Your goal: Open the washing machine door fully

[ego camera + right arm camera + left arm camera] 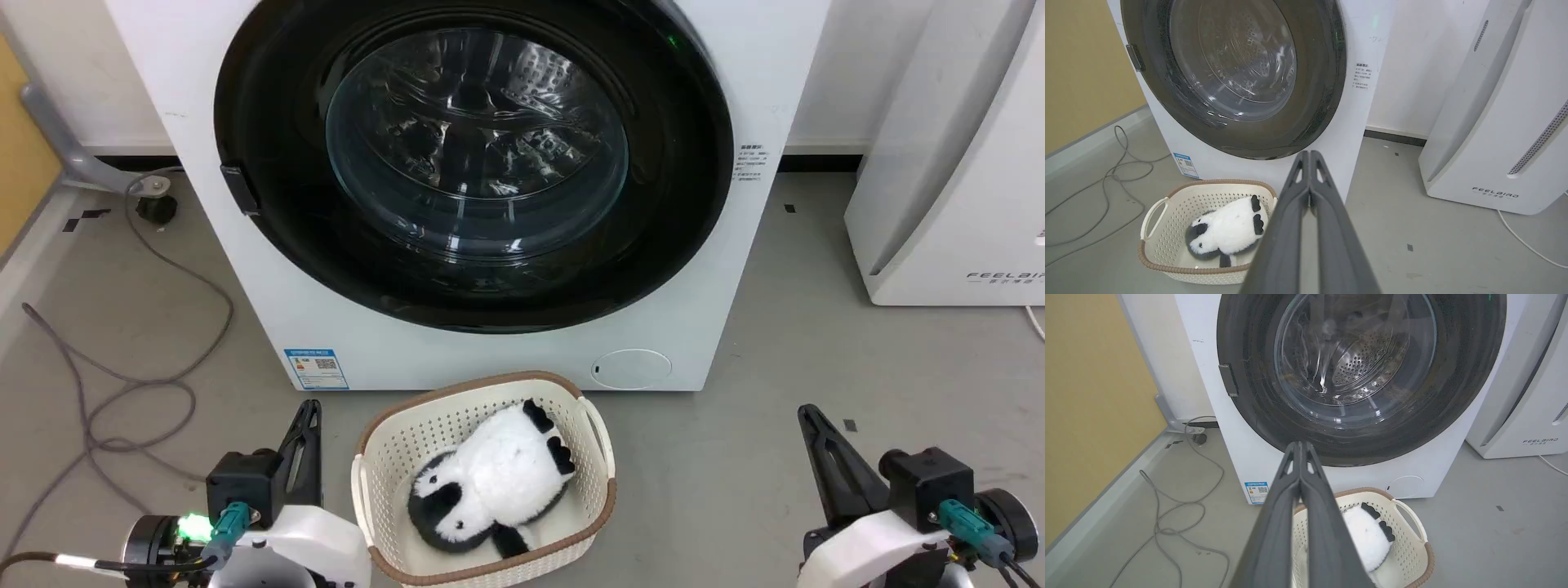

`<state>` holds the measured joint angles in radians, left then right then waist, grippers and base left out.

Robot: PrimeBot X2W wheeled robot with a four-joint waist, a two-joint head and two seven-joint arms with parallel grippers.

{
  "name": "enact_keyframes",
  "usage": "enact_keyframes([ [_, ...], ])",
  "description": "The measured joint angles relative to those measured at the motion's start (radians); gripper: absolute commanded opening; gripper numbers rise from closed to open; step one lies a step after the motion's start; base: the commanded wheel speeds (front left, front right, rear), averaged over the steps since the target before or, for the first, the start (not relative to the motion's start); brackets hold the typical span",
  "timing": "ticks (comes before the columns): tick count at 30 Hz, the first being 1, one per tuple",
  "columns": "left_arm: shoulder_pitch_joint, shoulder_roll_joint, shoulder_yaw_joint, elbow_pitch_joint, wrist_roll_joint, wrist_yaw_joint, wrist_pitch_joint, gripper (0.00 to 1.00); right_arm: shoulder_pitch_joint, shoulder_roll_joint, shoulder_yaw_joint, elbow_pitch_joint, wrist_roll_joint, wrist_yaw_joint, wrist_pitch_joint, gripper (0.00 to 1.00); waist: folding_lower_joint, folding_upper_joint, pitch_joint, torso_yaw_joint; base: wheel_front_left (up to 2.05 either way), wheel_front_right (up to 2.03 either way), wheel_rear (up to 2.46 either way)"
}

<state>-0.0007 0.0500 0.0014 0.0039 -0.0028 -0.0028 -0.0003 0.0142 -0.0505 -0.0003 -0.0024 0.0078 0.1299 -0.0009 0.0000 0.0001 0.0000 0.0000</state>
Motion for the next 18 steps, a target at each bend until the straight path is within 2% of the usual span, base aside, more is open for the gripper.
enact_keyframes([
  [18, 0.000, 0.000, 0.000, 0.000, 0.000, 0.000, 0.000, 0.00, 0.000, 0.000, 0.000, 0.000, 0.000, 0.000, 0.000, 0.00, -0.0001, 0.0000, 0.000, 0.000, 0.00, 0.00, 0.00],
])
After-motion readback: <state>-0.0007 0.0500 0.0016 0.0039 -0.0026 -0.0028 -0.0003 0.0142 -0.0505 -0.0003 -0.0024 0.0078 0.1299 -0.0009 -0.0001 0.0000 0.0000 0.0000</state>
